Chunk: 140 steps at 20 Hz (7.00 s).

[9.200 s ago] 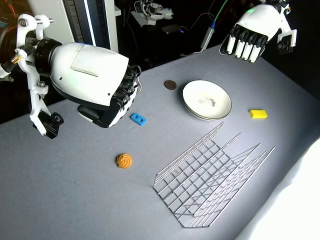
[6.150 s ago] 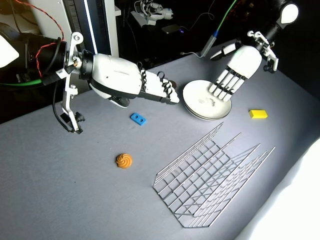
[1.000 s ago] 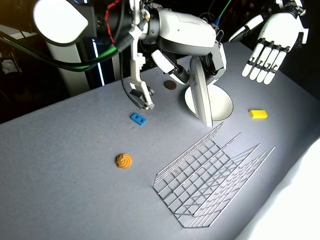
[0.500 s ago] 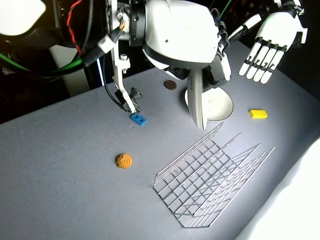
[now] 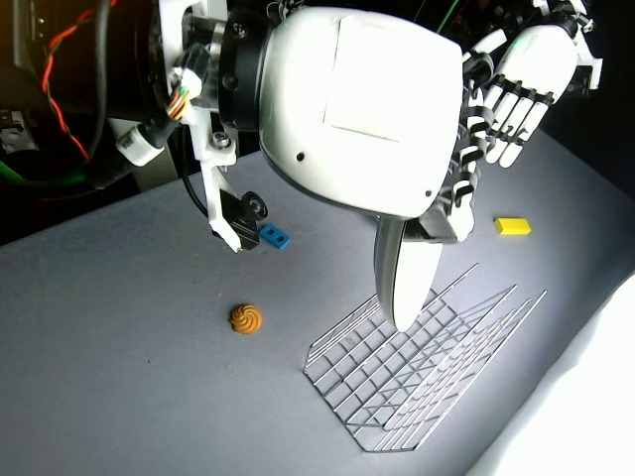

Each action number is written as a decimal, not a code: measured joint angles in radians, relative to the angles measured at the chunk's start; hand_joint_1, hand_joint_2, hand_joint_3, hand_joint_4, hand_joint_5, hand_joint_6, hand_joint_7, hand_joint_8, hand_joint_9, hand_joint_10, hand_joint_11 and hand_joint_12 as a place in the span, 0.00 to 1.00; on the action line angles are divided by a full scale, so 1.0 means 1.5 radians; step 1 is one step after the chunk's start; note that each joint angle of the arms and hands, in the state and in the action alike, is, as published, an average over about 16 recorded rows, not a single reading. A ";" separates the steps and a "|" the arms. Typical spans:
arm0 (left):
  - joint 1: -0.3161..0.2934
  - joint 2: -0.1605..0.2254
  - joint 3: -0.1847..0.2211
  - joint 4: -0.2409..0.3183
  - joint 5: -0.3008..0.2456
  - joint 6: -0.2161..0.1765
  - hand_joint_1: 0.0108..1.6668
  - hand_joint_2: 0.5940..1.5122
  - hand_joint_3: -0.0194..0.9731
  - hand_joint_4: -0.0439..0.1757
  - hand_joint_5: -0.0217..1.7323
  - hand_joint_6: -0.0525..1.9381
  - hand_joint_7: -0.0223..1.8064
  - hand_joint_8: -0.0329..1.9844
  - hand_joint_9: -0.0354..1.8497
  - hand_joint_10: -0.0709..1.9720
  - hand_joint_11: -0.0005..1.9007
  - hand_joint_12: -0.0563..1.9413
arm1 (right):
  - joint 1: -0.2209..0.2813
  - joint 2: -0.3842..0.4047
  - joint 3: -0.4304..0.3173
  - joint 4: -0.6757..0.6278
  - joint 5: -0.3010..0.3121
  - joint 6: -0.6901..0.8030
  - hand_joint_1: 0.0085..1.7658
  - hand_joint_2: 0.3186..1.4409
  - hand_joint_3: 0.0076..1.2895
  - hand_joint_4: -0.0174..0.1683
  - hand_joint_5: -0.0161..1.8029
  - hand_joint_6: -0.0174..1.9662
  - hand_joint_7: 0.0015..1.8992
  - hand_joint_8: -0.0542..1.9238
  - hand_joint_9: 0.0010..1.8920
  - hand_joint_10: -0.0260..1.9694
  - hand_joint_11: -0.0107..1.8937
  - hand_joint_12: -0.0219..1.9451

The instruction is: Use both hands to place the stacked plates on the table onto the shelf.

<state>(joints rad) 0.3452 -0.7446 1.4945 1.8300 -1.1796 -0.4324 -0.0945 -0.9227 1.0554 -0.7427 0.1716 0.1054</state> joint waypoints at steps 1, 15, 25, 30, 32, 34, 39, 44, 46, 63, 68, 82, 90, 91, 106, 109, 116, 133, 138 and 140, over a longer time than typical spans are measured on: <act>0.001 0.000 -0.002 0.002 0.002 0.000 0.00 0.52 0.04 0.20 0.02 0.04 0.02 0.01 0.03 0.04 0.01 0.03 | 0.002 -0.003 0.006 0.000 -0.008 0.002 0.76 0.60 0.01 0.05 0.51 0.43 0.56 0.47 0.59 0.45 0.48 0.68; 0.103 -0.028 -0.020 0.010 0.069 0.038 0.00 0.50 0.04 0.20 0.03 0.04 0.02 0.01 0.03 0.04 0.01 0.03 | 0.005 -0.074 0.109 0.010 -0.072 0.017 0.74 0.60 0.01 0.05 0.53 0.41 0.59 0.44 0.64 0.32 0.49 0.65; 0.191 -0.057 -0.018 -0.020 0.133 0.085 0.00 0.50 0.04 0.20 0.02 0.04 0.02 0.01 0.03 0.04 0.01 0.03 | -0.032 -0.124 0.178 0.062 -0.091 0.032 0.74 0.60 0.01 0.05 0.54 0.39 0.60 0.43 0.66 0.27 0.50 0.64; 0.209 -0.067 -0.013 -0.031 0.162 0.096 0.00 0.50 0.04 0.20 0.02 0.04 0.02 0.01 0.03 0.04 0.01 0.03 | -0.054 -0.137 0.196 0.112 -0.097 0.027 0.74 0.60 0.01 0.06 0.54 0.39 0.59 0.46 0.65 0.31 0.51 0.65; 0.216 -0.070 -0.010 -0.034 0.171 0.099 0.00 0.50 0.04 0.20 0.02 0.04 0.02 0.01 0.03 0.04 0.01 0.03 | -0.061 -0.141 0.203 0.131 -0.100 0.024 0.74 0.60 0.01 0.06 0.54 0.39 0.59 0.46 0.65 0.33 0.51 0.66; 0.221 -0.072 -0.008 -0.037 0.178 0.101 0.00 0.50 0.04 0.20 0.02 0.04 0.02 0.01 0.03 0.04 0.01 0.03 | -0.066 -0.145 0.210 0.149 -0.103 0.020 0.74 0.61 0.01 0.06 0.54 0.39 0.59 0.46 0.64 0.33 0.51 0.66; 0.229 -0.075 -0.003 -0.040 0.188 0.103 0.00 0.50 0.04 0.20 0.02 0.04 0.02 0.01 0.03 0.04 0.01 0.03 | -0.080 -0.155 0.225 0.184 -0.108 0.011 0.74 0.61 0.01 0.06 0.55 0.40 0.59 0.47 0.64 0.35 0.51 0.66; 0.240 -0.076 0.002 -0.040 0.189 0.103 0.00 0.50 0.04 0.20 0.02 0.04 0.02 0.01 0.03 0.04 0.01 0.03 | -0.098 -0.163 0.237 0.201 -0.114 0.007 0.73 0.61 0.01 0.05 0.54 0.40 0.59 0.46 0.64 0.35 0.51 0.66; 0.244 -0.076 0.003 -0.040 0.189 0.103 0.00 0.50 0.04 0.20 0.02 0.04 0.02 0.01 0.03 0.04 0.01 0.03 | -0.105 -0.165 0.239 0.204 -0.114 0.005 0.73 0.61 0.01 0.05 0.54 0.40 0.59 0.46 0.64 0.35 0.51 0.66; 0.270 -0.079 0.009 -0.046 0.192 0.104 0.00 0.50 0.04 0.20 0.02 0.04 0.02 0.01 0.02 0.03 0.01 0.03 | -0.085 -0.139 0.216 0.207 -0.082 -0.079 0.60 0.67 0.01 0.07 0.50 0.14 0.51 0.12 0.52 0.14 0.33 0.65; 0.283 -0.081 0.013 -0.052 0.195 0.104 0.00 0.50 0.04 0.20 0.02 0.04 0.02 0.01 0.01 0.02 0.01 0.03 | -0.063 -0.114 0.161 0.188 -0.057 -0.196 0.55 0.67 0.01 0.08 0.45 0.03 0.45 0.03 0.45 0.07 0.25 0.63; 0.348 -0.093 0.021 -0.076 0.215 0.106 0.00 0.50 0.04 0.19 0.01 0.02 0.01 0.01 0.01 0.02 0.01 0.03 | -0.084 -0.141 -0.035 0.132 -0.050 -0.436 0.72 0.62 0.01 0.10 0.05 0.02 0.03 0.03 0.04 0.02 0.02 0.09; 0.361 -0.095 0.022 -0.081 0.220 0.106 0.00 0.50 0.04 0.20 0.01 0.02 0.01 0.01 0.01 0.02 0.01 0.02 | -0.135 -0.250 -0.025 0.133 -0.072 -0.481 0.79 0.65 0.01 0.10 0.02 0.02 0.00 0.03 0.01 0.02 0.01 0.01; 0.361 -0.095 0.022 -0.080 0.220 0.106 0.00 0.50 0.04 0.20 0.01 0.02 0.01 0.01 0.01 0.02 0.01 0.02 | -0.142 -0.265 -0.019 0.134 -0.073 -0.486 0.78 0.66 0.01 0.10 0.02 0.02 0.00 0.03 0.01 0.02 0.01 0.01; 0.361 -0.096 0.022 -0.077 0.220 0.106 0.00 0.50 0.04 0.20 0.01 0.02 0.01 0.01 0.01 0.02 0.01 0.02 | -0.226 -0.406 0.088 0.317 -0.042 -0.651 0.73 0.72 0.01 0.10 0.02 0.02 0.01 0.03 0.01 0.02 0.02 0.01; 0.361 -0.096 0.022 -0.077 0.221 0.106 0.00 0.51 0.04 0.20 0.01 0.02 0.01 0.01 0.01 0.02 0.01 0.02 | -0.238 -0.420 0.106 0.347 -0.028 -0.680 0.73 0.73 0.01 0.10 0.02 0.02 0.01 0.03 0.01 0.02 0.02 0.04; 0.361 -0.097 0.022 -0.076 0.221 0.106 0.00 0.51 0.04 0.20 0.01 0.02 0.01 0.01 0.01 0.02 0.01 0.02 | -0.259 -0.455 0.150 0.367 -0.002 -0.707 0.73 0.76 0.01 0.11 0.02 0.02 0.01 0.03 0.01 0.02 0.02 0.12; 0.354 -0.100 0.021 -0.072 0.220 0.106 0.00 0.50 0.04 0.17 0.01 0.02 0.01 0.01 0.01 0.02 0.01 0.02 | -0.281 -0.477 0.180 0.364 0.053 -0.723 0.64 0.72 0.01 0.11 0.32 0.25 0.33 0.19 0.38 0.04 0.23 0.59; 0.328 -0.100 0.021 -0.061 0.216 0.102 0.00 0.50 0.04 0.18 0.01 0.02 0.01 0.01 0.02 0.02 0.01 0.03 | -0.281 -0.475 0.180 0.363 0.069 -0.726 0.62 0.69 0.01 0.10 0.39 0.41 0.42 0.36 0.49 0.18 0.36 0.68; 0.314 -0.098 0.020 -0.057 0.214 0.100 0.00 0.51 0.04 0.18 0.01 0.02 0.01 0.01 0.02 0.03 0.01 0.02 | -0.281 -0.474 0.179 0.363 0.073 -0.727 0.62 0.67 0.01 0.09 0.40 0.47 0.43 0.43 0.50 0.26 0.39 0.69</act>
<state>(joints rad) 0.8158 -0.8918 1.5245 1.7449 -0.8588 -0.2827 -0.5156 -1.6338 1.3241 -0.1983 0.2811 -0.9853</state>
